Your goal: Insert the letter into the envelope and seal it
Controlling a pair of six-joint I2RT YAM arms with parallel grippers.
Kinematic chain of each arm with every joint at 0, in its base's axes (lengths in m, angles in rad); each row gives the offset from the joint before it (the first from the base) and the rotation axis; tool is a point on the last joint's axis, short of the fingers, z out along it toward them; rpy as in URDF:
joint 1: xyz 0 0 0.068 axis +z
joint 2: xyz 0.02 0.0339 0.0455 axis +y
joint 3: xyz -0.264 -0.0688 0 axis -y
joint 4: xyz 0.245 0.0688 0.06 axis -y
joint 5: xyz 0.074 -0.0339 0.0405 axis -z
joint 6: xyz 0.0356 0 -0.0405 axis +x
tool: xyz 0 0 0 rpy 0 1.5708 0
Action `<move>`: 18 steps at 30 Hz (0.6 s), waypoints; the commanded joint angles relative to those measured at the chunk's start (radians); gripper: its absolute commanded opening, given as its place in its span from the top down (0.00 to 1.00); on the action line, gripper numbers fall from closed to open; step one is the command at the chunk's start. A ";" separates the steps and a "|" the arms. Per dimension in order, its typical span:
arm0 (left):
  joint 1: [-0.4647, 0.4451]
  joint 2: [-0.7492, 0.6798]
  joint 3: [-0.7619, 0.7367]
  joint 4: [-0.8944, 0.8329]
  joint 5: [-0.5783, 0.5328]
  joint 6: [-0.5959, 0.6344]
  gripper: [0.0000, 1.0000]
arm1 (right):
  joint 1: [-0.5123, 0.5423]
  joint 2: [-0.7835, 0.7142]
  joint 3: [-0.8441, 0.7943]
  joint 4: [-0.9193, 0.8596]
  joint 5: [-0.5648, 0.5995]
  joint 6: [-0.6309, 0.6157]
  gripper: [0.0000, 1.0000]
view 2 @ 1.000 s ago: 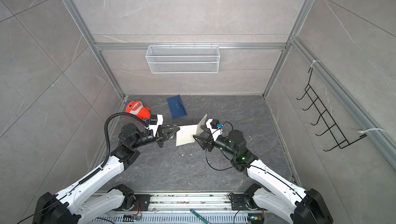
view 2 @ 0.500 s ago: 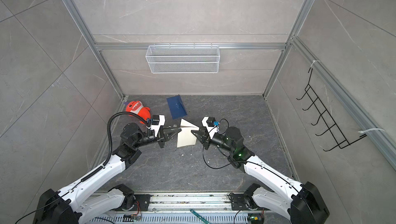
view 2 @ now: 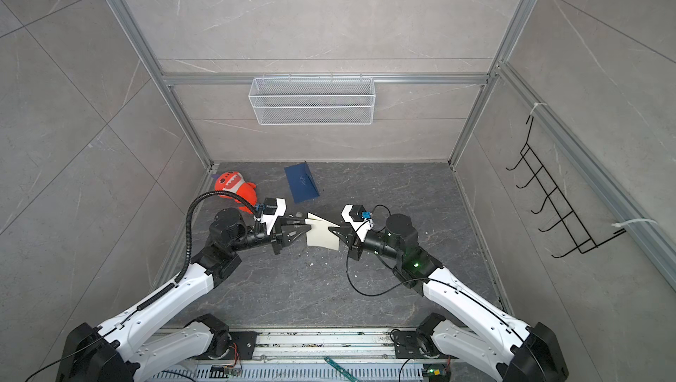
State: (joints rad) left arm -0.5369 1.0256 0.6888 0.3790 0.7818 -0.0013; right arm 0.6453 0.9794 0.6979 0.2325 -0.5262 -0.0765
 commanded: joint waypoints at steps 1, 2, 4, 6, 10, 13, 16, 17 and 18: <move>-0.004 -0.061 0.080 -0.149 0.002 0.139 0.62 | 0.006 -0.039 0.084 -0.265 -0.037 -0.162 1.00; -0.004 -0.070 0.093 -0.189 0.004 0.169 0.57 | 0.005 -0.041 0.105 -0.333 -0.038 -0.199 1.00; -0.005 -0.084 0.117 -0.254 0.007 0.215 0.48 | 0.007 -0.036 0.143 -0.444 -0.047 -0.258 1.00; -0.006 -0.086 0.146 -0.316 0.019 0.249 0.40 | 0.006 -0.024 0.179 -0.537 -0.054 -0.301 1.00; -0.029 -0.051 0.208 -0.430 0.049 0.328 0.31 | 0.007 -0.004 0.207 -0.616 -0.071 -0.330 1.00; -0.067 -0.011 0.241 -0.485 0.048 0.386 0.29 | 0.014 0.004 0.205 -0.609 -0.085 -0.325 1.00; -0.104 0.028 0.264 -0.511 0.016 0.416 0.28 | 0.027 0.016 0.204 -0.600 -0.091 -0.328 1.00; -0.113 0.039 0.269 -0.519 0.007 0.425 0.28 | 0.032 0.022 0.206 -0.598 -0.092 -0.332 1.00; -0.123 0.051 0.277 -0.529 -0.002 0.435 0.28 | 0.037 0.027 0.206 -0.596 -0.092 -0.336 1.00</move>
State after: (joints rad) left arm -0.6373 1.0542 0.9226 -0.0887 0.7883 0.3580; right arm 0.6670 0.9943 0.8810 -0.3370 -0.5922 -0.3836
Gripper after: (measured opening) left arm 0.719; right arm 0.046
